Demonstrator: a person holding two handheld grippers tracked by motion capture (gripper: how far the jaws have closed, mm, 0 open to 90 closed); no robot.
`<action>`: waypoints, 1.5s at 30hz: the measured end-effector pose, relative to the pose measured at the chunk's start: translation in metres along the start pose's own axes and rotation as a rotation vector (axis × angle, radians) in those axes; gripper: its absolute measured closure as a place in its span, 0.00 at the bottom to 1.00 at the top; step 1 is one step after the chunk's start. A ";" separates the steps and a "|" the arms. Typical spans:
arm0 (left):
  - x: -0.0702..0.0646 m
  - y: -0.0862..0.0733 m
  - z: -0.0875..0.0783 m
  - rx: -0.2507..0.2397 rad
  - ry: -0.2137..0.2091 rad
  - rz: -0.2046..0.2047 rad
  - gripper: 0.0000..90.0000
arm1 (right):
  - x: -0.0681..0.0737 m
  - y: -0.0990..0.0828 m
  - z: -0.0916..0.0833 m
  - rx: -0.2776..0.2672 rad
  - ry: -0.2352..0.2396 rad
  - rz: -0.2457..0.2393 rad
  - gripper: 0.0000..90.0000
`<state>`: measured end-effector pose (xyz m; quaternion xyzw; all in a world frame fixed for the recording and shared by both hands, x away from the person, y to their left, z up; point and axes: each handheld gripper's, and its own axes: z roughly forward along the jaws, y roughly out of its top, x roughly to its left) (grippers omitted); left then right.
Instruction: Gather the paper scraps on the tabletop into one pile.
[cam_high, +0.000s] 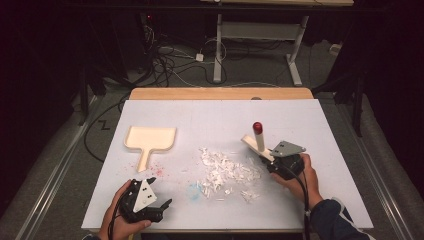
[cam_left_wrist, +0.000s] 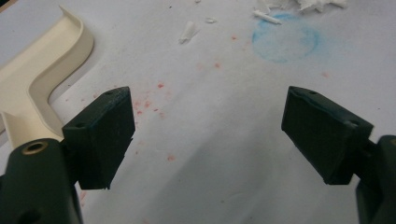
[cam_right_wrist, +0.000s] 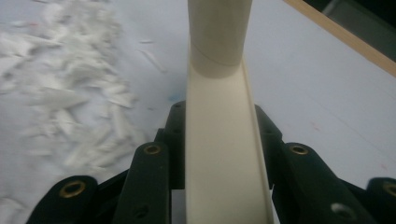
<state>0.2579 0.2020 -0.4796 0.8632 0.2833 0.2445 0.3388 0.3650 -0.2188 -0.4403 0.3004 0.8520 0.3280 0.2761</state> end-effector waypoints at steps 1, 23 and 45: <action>0.000 0.000 0.000 0.002 -0.001 0.002 0.18 | 0.012 0.005 0.000 -0.015 0.036 -0.021 0.76; 0.001 -0.001 0.000 0.001 -0.007 -0.003 0.18 | 0.026 0.020 -0.051 -0.164 0.132 -0.021 0.76; -0.001 0.001 0.002 0.014 -0.003 0.002 0.18 | 0.017 -0.057 -0.129 -0.037 0.281 0.035 0.76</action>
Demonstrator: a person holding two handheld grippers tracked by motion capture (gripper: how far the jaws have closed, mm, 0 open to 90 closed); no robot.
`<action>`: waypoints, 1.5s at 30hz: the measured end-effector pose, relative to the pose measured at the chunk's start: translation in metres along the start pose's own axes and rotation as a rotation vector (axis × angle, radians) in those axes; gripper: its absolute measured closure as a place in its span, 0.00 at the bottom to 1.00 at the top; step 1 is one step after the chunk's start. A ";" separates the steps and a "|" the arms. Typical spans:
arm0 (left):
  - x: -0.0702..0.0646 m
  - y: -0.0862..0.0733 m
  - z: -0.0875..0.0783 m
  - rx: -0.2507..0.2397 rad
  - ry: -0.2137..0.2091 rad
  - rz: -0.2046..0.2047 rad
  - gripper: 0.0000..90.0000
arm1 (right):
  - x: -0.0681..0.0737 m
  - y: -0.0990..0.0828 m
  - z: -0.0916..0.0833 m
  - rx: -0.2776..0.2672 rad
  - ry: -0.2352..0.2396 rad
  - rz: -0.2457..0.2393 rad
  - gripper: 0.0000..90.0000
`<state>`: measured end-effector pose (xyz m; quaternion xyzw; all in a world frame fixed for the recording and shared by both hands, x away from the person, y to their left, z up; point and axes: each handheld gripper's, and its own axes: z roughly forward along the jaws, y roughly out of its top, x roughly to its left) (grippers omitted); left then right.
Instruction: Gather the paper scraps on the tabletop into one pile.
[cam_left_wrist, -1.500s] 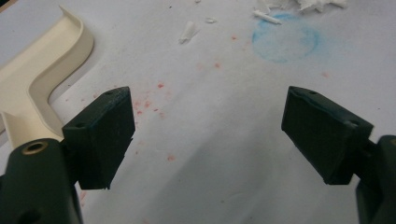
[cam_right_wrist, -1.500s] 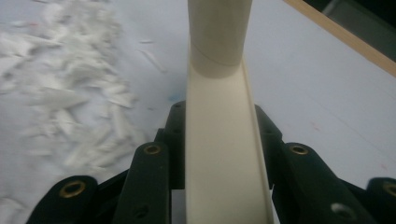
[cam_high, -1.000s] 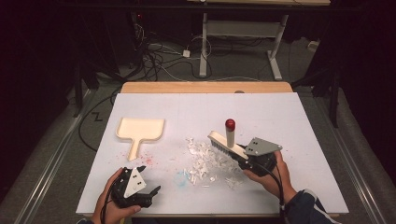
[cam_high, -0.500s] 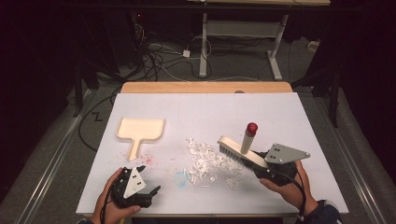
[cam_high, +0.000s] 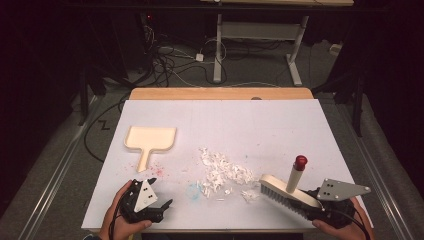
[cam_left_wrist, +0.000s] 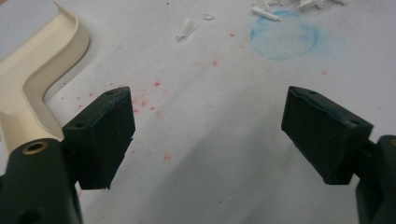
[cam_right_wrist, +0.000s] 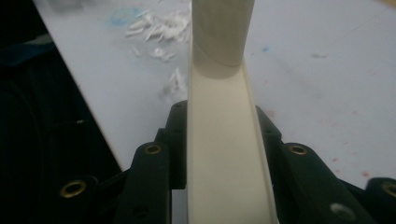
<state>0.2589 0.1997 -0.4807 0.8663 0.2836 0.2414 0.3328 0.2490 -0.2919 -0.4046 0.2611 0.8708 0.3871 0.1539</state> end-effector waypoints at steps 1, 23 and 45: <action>0.000 0.000 0.001 0.000 -0.002 -0.001 0.18 | 0.001 -0.002 0.003 0.018 0.010 -0.002 0.76; 0.001 0.001 0.005 0.005 -0.014 0.013 0.18 | 0.006 0.053 0.085 -0.032 0.046 -0.048 0.76; 0.019 -0.007 -0.014 -0.042 0.071 -0.050 0.18 | 0.072 0.078 0.142 -0.078 0.304 -0.140 0.76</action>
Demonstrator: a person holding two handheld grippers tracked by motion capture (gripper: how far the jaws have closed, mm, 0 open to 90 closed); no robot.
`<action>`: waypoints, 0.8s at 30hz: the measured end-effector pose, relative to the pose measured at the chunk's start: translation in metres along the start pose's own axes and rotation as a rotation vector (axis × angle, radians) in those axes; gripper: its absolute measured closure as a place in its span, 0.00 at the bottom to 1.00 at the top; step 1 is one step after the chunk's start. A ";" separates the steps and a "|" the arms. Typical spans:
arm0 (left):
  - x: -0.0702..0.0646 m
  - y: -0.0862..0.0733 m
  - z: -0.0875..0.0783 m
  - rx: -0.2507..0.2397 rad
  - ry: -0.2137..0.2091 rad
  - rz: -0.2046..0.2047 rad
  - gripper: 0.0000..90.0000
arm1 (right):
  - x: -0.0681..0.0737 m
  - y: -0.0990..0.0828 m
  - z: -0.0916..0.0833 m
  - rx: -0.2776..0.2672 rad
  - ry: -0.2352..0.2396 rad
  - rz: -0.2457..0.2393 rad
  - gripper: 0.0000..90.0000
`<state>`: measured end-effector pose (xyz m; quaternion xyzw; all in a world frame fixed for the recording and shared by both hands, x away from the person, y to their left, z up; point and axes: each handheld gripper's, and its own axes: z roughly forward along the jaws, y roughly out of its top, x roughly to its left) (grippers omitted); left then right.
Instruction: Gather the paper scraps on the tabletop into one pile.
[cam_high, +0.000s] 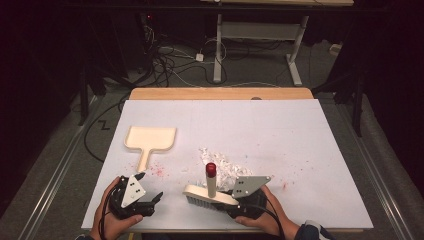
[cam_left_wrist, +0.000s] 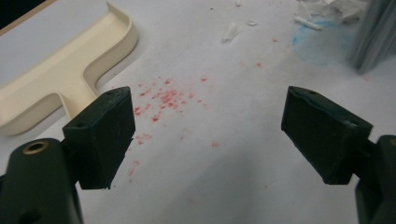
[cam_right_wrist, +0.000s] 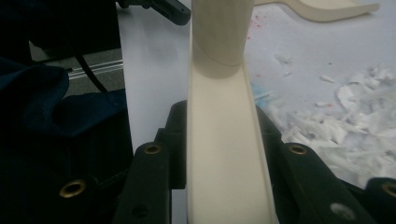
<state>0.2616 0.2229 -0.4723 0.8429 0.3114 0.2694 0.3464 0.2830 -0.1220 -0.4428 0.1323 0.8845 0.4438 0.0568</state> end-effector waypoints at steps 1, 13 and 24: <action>-0.001 0.000 0.001 0.001 -0.005 0.005 0.18 | -0.002 0.000 0.001 -0.004 -0.005 -0.002 0.76; -0.008 0.002 0.007 0.026 -0.036 0.016 0.18 | -0.045 0.000 -0.006 -0.003 -0.173 0.039 0.76; -0.001 0.003 0.001 -0.028 0.007 -0.023 0.18 | -0.035 0.027 0.007 -0.089 -0.214 0.074 0.76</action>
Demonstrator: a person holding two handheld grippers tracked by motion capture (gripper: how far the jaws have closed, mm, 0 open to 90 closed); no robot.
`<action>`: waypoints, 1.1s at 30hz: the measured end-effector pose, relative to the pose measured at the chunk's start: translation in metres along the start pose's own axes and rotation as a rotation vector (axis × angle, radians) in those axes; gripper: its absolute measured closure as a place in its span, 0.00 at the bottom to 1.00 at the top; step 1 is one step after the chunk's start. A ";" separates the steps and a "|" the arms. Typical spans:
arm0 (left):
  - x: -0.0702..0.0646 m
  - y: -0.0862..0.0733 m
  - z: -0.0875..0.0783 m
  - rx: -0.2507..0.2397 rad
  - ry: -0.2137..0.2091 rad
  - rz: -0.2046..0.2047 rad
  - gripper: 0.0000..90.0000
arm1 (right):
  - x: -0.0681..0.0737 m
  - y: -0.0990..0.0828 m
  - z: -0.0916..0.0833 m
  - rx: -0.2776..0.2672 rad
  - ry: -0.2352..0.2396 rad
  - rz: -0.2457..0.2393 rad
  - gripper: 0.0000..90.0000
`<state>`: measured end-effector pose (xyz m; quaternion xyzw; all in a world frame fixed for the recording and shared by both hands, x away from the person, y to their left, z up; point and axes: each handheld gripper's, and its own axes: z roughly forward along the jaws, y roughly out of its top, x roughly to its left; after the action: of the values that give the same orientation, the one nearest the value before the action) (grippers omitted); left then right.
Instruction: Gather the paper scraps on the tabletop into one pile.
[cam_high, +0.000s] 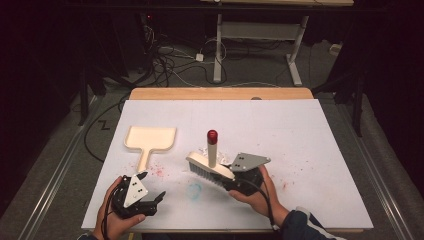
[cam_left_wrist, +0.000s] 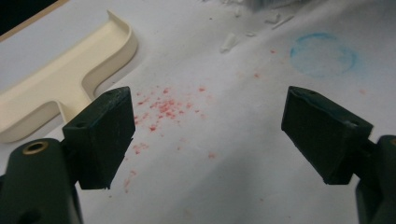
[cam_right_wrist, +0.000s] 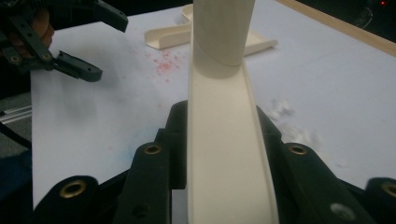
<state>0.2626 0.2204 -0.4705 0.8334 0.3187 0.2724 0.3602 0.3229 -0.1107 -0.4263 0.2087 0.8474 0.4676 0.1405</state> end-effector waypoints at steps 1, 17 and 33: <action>0.001 0.000 -0.001 -0.006 0.004 -0.004 0.18 | 0.004 0.002 0.006 -0.001 0.007 0.001 0.76; -0.003 -0.002 0.002 0.012 -0.022 0.008 0.18 | 0.006 0.003 0.041 0.061 -0.126 0.092 0.76; -0.007 -0.001 0.005 0.037 -0.049 0.032 0.18 | -0.022 0.006 -0.067 -0.045 -0.253 0.100 0.76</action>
<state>0.2612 0.2134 -0.4763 0.8512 0.3014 0.2516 0.3483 0.3138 -0.1678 -0.3851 0.3046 0.8009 0.4627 0.2273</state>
